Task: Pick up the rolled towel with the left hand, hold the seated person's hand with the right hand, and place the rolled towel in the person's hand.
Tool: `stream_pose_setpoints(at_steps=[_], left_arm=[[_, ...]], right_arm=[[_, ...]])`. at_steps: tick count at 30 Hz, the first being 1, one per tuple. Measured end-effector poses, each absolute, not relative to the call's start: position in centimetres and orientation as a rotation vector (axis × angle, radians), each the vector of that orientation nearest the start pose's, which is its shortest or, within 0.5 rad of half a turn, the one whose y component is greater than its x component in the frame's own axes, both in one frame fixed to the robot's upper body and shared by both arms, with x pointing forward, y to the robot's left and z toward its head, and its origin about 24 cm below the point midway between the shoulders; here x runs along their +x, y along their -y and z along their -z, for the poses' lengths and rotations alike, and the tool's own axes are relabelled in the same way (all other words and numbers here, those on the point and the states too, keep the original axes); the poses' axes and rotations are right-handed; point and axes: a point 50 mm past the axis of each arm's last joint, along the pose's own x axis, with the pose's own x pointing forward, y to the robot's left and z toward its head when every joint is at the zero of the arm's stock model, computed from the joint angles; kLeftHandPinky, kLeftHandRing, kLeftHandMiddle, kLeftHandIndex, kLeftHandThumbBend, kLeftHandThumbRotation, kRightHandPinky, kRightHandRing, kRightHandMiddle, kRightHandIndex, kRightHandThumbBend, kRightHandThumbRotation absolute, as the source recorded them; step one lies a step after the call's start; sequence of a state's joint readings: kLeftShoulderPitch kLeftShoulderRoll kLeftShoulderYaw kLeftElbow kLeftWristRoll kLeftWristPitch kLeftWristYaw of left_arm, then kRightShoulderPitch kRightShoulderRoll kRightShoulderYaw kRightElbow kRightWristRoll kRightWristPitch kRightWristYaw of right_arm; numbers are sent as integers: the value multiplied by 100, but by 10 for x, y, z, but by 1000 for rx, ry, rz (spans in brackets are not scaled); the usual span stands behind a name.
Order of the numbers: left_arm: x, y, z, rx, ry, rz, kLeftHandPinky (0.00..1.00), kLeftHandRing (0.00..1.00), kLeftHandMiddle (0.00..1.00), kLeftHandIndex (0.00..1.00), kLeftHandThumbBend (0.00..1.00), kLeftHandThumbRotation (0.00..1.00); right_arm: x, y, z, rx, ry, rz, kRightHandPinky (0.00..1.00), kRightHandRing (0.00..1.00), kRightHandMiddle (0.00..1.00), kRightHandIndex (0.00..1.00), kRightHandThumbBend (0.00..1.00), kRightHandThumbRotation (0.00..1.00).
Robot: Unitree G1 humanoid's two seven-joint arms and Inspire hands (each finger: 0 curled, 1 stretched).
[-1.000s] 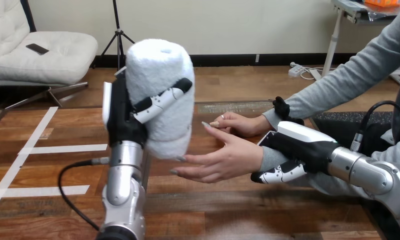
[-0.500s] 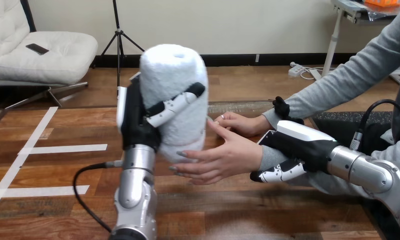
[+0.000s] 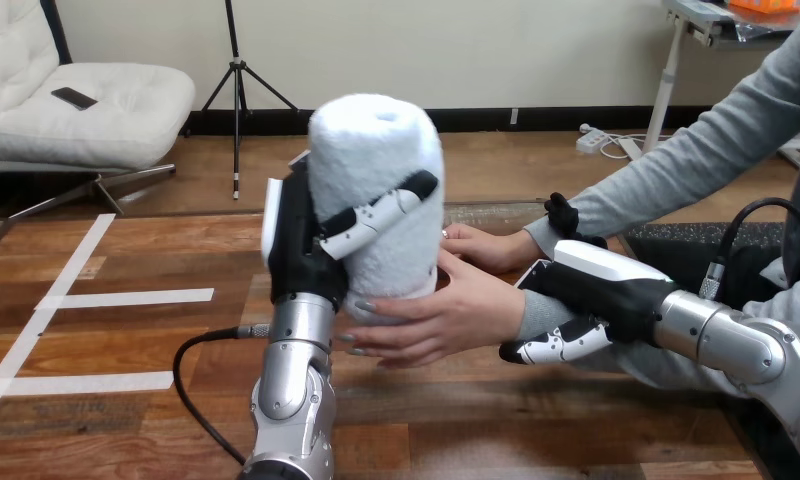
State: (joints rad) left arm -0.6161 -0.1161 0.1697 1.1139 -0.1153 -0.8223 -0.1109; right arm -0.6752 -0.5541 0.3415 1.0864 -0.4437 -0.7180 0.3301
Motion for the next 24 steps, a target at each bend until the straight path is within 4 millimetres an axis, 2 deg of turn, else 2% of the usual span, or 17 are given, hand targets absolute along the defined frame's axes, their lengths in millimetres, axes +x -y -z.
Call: stream_pose_setpoints(at_steps=[24], left_arm=[[321,-92,-30,-258,244,95,30,34,39,41,65,0]], right_arm=[[336,211,-51,-1086,-4,-738,22,26,32,34,48,38]])
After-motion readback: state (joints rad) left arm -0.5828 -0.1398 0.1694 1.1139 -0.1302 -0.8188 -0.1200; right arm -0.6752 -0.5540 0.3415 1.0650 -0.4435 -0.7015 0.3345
